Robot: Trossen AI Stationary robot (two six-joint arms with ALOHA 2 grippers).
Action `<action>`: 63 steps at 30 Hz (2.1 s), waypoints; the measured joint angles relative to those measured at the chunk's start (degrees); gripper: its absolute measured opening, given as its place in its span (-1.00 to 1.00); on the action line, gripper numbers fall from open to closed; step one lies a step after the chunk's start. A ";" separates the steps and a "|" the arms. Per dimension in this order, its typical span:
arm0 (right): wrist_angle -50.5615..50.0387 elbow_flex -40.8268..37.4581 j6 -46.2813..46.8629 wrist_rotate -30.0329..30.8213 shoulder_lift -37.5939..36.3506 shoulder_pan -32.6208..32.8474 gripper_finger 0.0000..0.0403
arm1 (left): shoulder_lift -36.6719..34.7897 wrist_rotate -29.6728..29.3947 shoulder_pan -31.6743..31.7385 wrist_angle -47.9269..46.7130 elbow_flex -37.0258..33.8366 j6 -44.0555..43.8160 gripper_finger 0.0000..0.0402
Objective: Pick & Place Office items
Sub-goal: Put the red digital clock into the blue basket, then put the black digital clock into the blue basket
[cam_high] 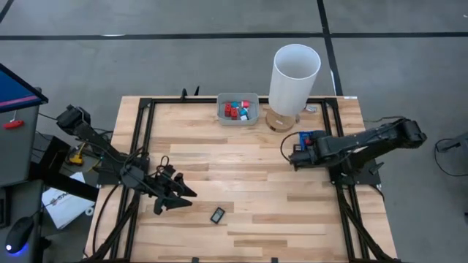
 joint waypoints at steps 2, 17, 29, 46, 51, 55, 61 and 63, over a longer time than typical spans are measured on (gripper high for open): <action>1.16 -0.64 -2.41 0.04 -0.16 -2.11 -0.72 | 0.00 -0.02 0.00 -0.07 0.00 -0.02 0.18; 2.56 -2.37 -8.00 6.44 0.28 -9.40 -0.68 | 0.00 -1.36 0.00 1.73 0.00 -0.48 0.18; 4.26 -2.01 -8.14 5.56 0.23 -6.79 0.08 | 0.00 -1.86 0.00 2.18 0.00 -0.45 0.18; 37.79 3.71 -11.26 14.61 0.21 20.30 0.09 | 3.23 0.46 -11.62 -25.89 1.35 -1.95 0.18; 40.33 3.71 -8.62 18.45 0.21 24.98 0.05 | 15.04 0.45 -16.72 -28.70 8.15 0.41 0.18; 40.55 3.71 -8.24 19.73 0.21 26.92 0.05 | 26.76 -3.38 -16.46 -32.18 16.34 3.53 0.18; 40.83 3.71 -8.95 19.77 0.21 27.67 0.05 | 39.85 -9.13 -9.73 -35.33 25.25 0.64 0.19; 40.81 3.71 -9.43 19.77 0.21 27.65 0.05 | 43.32 -9.16 -7.19 -35.34 27.11 -2.72 0.17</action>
